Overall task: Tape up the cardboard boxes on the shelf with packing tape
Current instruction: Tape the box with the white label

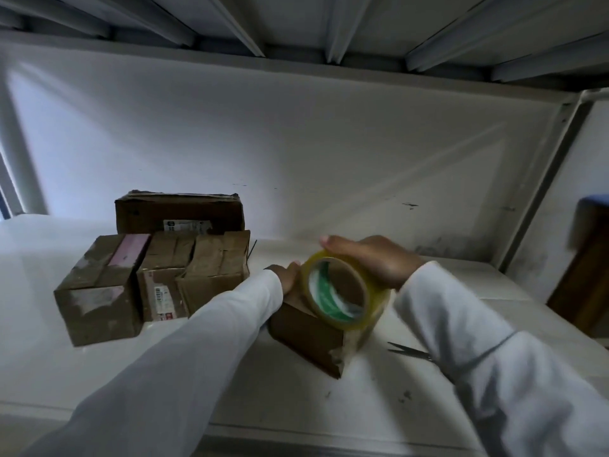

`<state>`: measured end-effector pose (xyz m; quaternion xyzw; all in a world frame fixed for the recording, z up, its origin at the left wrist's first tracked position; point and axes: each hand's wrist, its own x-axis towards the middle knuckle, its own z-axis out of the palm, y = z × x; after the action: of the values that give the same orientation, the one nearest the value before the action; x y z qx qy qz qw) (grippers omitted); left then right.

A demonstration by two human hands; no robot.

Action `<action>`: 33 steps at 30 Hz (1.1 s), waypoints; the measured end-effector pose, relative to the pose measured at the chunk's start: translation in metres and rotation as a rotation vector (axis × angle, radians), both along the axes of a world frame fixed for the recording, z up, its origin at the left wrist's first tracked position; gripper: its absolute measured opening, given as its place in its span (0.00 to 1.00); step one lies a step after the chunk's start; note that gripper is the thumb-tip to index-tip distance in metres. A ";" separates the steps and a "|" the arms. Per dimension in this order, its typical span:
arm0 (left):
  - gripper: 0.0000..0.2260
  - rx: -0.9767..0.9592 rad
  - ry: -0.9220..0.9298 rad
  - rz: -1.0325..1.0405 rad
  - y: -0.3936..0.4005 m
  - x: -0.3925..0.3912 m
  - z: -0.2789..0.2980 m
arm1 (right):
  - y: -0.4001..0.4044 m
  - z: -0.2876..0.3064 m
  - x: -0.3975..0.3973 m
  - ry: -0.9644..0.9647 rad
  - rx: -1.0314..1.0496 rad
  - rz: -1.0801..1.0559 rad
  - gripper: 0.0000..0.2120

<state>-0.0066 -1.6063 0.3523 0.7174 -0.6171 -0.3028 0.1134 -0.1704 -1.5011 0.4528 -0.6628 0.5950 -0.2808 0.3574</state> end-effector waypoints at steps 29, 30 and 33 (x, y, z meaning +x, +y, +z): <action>0.29 -0.019 0.433 0.058 0.066 -0.007 0.017 | 0.049 -0.002 -0.043 -0.681 -0.034 0.100 0.18; 0.28 0.022 0.508 0.092 0.069 -0.009 0.016 | 0.045 0.002 -0.034 -0.759 -0.045 0.106 0.19; 0.21 -0.126 0.669 0.188 0.073 -0.017 0.014 | 0.036 0.008 -0.004 -0.640 -0.117 0.079 0.13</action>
<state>-0.0240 -1.5338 0.3666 0.6240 -0.4944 -0.4704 0.3807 -0.1745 -1.4653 0.4613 -0.5831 0.4092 -0.4944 0.4981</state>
